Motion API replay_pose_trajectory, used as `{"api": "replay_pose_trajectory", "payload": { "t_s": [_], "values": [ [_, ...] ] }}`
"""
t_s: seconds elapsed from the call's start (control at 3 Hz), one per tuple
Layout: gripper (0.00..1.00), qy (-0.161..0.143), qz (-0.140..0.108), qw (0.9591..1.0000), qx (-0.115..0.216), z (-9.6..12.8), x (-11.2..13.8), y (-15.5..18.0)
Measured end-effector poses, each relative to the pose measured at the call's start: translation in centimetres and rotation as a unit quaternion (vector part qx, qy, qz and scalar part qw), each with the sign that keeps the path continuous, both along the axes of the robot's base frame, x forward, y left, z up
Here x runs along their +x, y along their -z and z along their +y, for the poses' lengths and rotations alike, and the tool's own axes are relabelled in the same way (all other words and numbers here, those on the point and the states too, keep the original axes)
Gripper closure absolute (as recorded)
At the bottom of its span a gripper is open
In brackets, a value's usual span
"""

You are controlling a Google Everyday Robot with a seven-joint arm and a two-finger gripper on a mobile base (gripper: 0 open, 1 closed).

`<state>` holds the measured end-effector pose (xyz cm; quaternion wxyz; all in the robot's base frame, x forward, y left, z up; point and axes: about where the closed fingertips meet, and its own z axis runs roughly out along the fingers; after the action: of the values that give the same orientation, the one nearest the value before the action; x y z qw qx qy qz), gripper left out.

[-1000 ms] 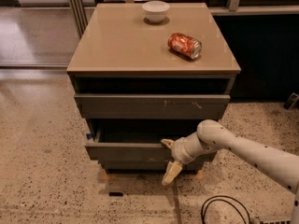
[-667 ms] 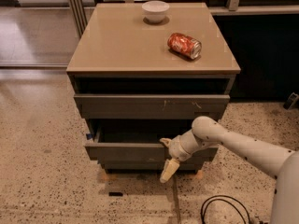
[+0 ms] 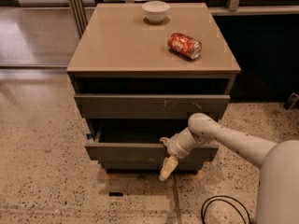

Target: Open middle drawer

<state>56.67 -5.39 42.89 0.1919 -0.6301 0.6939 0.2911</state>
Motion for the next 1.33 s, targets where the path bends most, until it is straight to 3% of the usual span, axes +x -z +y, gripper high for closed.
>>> {"api": "replay_pose_trajectory", "payload": {
  "t_s": [0.33,0.67,1.0,1.33],
  "values": [
    [0.00,-0.007,0.011,0.9999,-0.002,0.2,-0.6,0.0],
    [0.00,-0.028,0.037,0.9988,-0.015,-0.5,-3.3,-0.2],
    [0.00,-0.030,0.053,0.9979,-0.023,-2.1,-7.7,-1.9],
    [0.00,-0.030,0.053,0.9979,-0.024,-2.1,-7.7,-1.9]
  ]
}}
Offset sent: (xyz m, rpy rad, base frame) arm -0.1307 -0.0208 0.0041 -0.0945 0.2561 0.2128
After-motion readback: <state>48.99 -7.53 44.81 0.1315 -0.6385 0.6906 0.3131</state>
